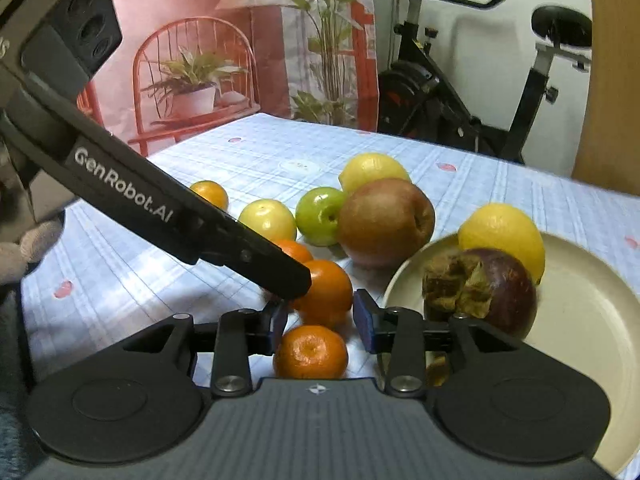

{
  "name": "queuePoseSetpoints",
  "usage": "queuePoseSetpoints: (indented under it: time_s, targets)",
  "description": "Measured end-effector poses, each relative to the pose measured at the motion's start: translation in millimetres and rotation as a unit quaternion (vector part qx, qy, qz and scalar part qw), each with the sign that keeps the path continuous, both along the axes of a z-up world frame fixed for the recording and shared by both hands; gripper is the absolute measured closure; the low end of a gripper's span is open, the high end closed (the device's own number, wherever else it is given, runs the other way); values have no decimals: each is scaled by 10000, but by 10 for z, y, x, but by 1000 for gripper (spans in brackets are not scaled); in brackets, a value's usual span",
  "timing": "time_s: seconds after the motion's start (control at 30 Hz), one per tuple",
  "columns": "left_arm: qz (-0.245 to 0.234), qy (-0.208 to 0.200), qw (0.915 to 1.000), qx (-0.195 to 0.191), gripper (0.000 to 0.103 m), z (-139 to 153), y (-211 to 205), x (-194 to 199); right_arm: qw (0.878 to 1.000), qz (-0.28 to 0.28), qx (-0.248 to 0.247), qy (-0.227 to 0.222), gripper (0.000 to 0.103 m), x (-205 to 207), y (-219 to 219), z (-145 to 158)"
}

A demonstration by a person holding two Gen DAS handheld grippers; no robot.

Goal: Organize fruits
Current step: 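Close the left gripper around the second tangerine and lift it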

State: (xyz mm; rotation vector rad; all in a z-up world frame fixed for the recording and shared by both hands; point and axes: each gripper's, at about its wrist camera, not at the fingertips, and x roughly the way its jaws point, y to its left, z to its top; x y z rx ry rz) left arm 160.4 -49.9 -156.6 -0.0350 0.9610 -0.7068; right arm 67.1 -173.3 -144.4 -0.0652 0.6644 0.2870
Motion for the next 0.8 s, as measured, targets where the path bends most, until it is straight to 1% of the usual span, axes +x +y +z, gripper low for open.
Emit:
queuePoseSetpoints:
  time_s: [0.13,0.27,0.37,0.43,0.53,0.67,0.8]
  targets:
    - [30,-83,10000,26,70,15,-54,22,10000,-9,8,-52,65,0,-1,-19]
    - [-118,-290,9992,268,70,47,-189,41,9999,-6,98,-64,66,-21,-42,-17]
    - [-180,-307,9988,335,68,60,-245,37,9997,-35,203,-89,66,-39,-75,-10]
    - [-174,-338,9989,285,66,87,-247,23,9995,-55,264,-165,66,-61,-98,18]
    - [-146,-294,9994,148,64,132,-211,14,9987,-66,352,-359,66,-108,-148,88]
    - [-129,-326,9994,41,64,192,-230,-17,9971,-107,426,-620,66,-164,-171,176]
    - [-188,-602,9980,-69,64,329,-359,-45,9947,-219,448,-899,66,-223,-199,262]
